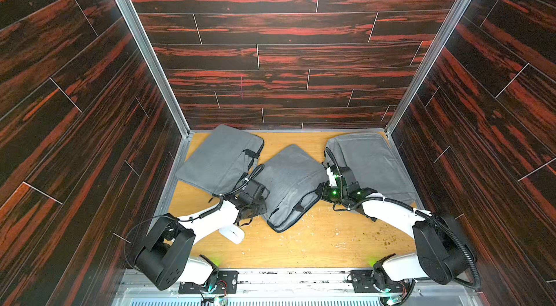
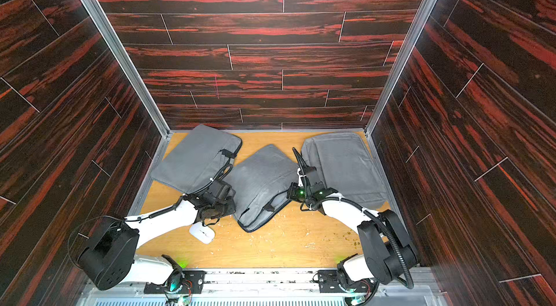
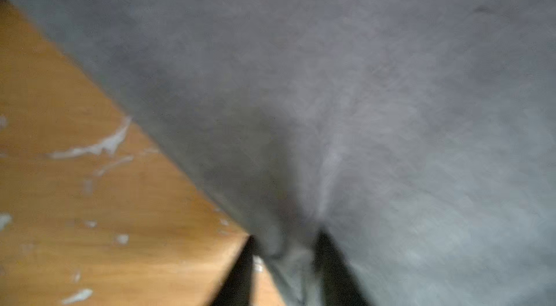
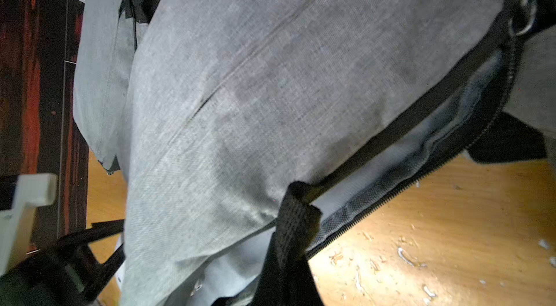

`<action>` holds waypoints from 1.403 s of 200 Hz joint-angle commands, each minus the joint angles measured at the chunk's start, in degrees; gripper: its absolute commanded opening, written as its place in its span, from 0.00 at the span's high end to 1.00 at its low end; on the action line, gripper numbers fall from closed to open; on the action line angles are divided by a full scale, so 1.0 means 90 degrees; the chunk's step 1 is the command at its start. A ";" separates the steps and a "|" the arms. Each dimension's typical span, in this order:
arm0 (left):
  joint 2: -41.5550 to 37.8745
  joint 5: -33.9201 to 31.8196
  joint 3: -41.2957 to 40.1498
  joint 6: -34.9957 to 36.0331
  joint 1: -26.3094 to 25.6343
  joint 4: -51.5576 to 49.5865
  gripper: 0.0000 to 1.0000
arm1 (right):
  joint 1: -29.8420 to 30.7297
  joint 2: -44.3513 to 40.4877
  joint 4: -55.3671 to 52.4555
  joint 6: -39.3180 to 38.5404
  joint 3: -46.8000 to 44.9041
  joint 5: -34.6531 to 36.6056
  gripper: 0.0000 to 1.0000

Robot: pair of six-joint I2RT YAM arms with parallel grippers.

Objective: Put the mouse into the laptop bag
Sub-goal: Adjust the zippered laptop bag at the center of the board.

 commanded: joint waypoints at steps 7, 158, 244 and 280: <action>-0.0119 -0.0247 0.0022 0.0069 0.0009 -0.0142 0.89 | 0.0165 0.0258 -0.0084 0.0078 0.0091 -0.0399 1.00; -0.0711 -0.0192 0.1072 0.0671 0.0931 -0.0725 1.00 | 0.1607 -0.0156 0.0038 0.0769 -0.0404 0.0150 1.00; 0.0286 0.0280 0.1070 0.0722 0.1091 -0.0057 1.00 | 0.2379 -0.0946 -0.0928 0.1222 -0.0424 0.0730 1.00; 0.1016 0.0378 0.1454 0.0847 0.1168 0.0262 1.00 | 0.2694 -0.0928 -0.1083 0.1441 -0.0417 0.0694 1.00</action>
